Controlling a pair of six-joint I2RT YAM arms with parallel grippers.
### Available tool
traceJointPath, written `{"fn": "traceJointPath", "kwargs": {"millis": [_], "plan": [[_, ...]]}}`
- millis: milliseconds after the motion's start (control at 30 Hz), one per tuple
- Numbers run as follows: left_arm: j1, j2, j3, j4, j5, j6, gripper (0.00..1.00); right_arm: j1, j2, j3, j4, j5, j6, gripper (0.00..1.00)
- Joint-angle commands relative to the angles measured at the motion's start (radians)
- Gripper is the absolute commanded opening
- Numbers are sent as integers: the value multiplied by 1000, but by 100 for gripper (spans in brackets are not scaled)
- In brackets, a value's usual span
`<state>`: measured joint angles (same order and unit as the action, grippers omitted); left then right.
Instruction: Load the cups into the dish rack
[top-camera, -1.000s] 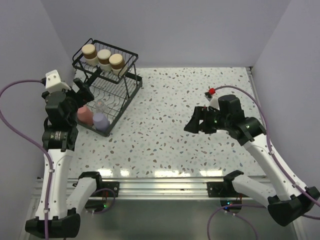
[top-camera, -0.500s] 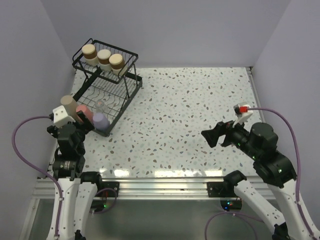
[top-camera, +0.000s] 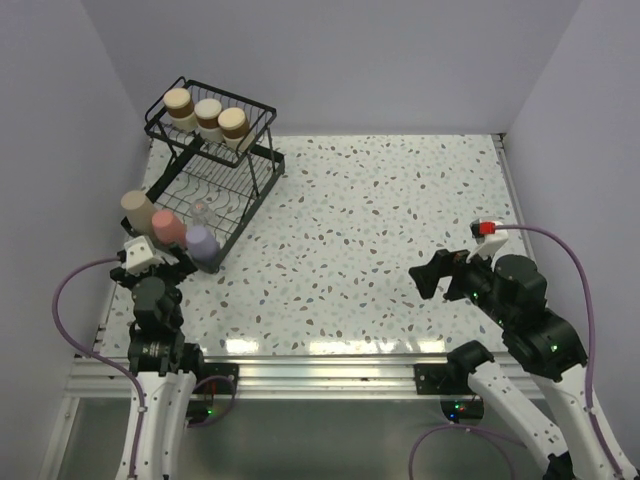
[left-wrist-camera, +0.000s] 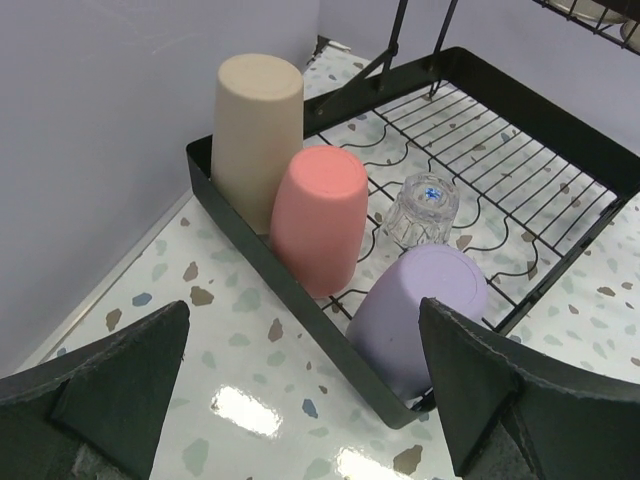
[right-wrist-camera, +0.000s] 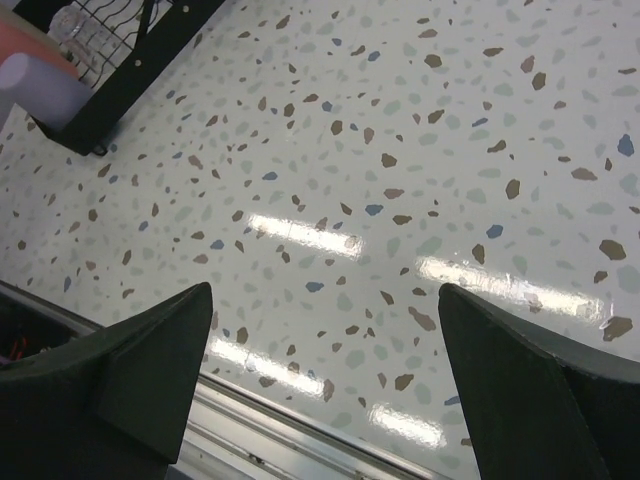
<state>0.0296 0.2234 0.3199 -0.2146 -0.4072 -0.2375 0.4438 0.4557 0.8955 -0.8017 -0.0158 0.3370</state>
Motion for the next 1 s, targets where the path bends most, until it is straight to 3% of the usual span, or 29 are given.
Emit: {"fn": "traceJointPath", "kwargs": {"millis": [0,967], "plan": [[-3,-56,-38,184,10,64,100,-2,23,54,-19,48,47,98],[-3,-21,-51,199,27,106,100,-2,12,8,9,-46,135,98]]}}
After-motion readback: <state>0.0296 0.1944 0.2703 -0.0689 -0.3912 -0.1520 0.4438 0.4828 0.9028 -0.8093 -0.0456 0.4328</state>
